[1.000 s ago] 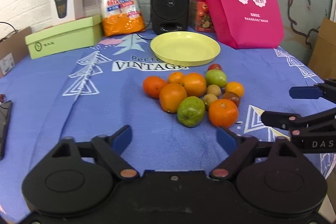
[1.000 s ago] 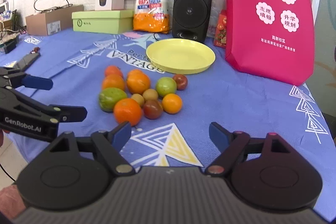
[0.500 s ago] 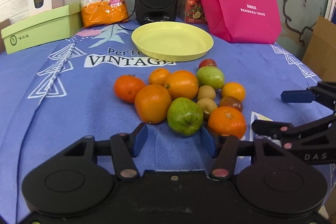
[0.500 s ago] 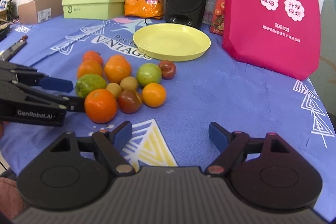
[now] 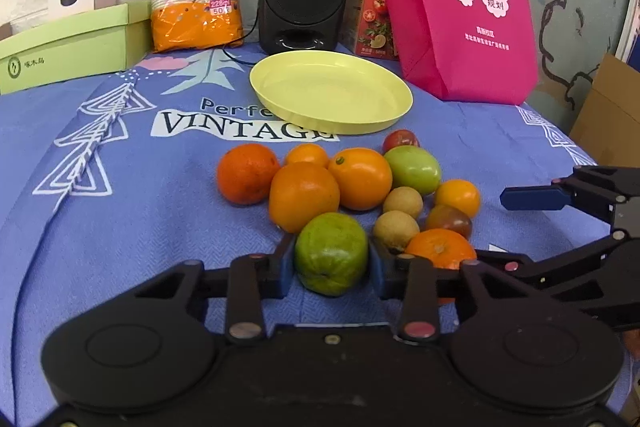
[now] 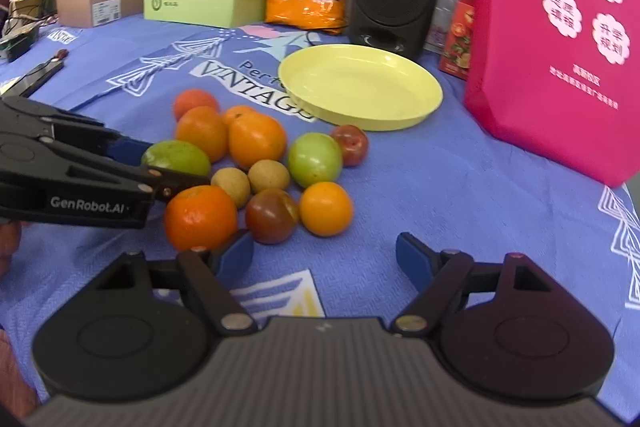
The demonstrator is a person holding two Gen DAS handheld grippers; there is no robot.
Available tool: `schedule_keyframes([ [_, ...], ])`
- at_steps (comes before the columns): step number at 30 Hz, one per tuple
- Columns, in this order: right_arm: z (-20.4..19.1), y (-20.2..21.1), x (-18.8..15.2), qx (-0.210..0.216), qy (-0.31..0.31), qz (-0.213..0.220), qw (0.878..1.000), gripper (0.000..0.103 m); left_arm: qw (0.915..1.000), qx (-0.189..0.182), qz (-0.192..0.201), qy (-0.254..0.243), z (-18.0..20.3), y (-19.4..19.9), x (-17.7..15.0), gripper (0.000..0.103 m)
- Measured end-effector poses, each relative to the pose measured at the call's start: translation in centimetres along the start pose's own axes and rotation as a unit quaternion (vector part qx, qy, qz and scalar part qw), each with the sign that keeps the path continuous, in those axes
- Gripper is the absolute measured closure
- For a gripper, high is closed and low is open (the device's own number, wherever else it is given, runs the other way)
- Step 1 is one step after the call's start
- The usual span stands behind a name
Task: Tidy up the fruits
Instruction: 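Grasp the green lime with the left tool while the right tool grasps an orange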
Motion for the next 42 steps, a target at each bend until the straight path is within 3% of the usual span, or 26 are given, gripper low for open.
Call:
schedule_keyframes([
  [6, -0.3, 0.4, -0.2, 0.014, 0.002, 0.001, 1.000, 0.036, 1.0000, 0.002, 0.001, 0.005, -0.3, 0.8, -0.4, 0.067],
  [18, -0.3, -2.2, 1.3, 0.027, -0.020, 0.000, 0.999, 0.038, 1.0000, 0.007, 0.000, 0.005, -0.3, 1.2, -0.8, 0.067],
  [27, 0.3, 0.0, 0.1, 0.062, -0.026, -0.006, 0.998, 0.045, 1.0000, 0.006, 0.000, 0.005, -0.5, 1.3, -0.9, 0.067],
  [31, 0.8, 0.0, 0.1, 0.031, -0.017, -0.004, 0.999, 0.052, 1.0000, 0.007, 0.000, 0.003, -0.5, 1.3, -1.0, 0.067],
  [37, 1.2, -0.8, 0.6, 0.027, -0.019, -0.005, 0.999, 0.063, 1.0000, 0.007, 0.000, 0.003, -0.7, 1.2, -1.0, 0.067],
  [42, 1.2, -1.8, 1.3, 0.018, -0.019, -0.005, 1.000, 0.064, 1.0000, 0.004, 0.000, 0.004, -0.9, 1.2, -1.0, 0.067],
])
Point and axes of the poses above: each gripper's, at about its wrist camera, not at the fingertips, and y roughly against the way its jaws point, z to its right, x to its top, the point moved 4 cm from there along -y, roughly the way its jaws point, and after that the axes turned 5 degrees about -y, right-handed, at the moved point
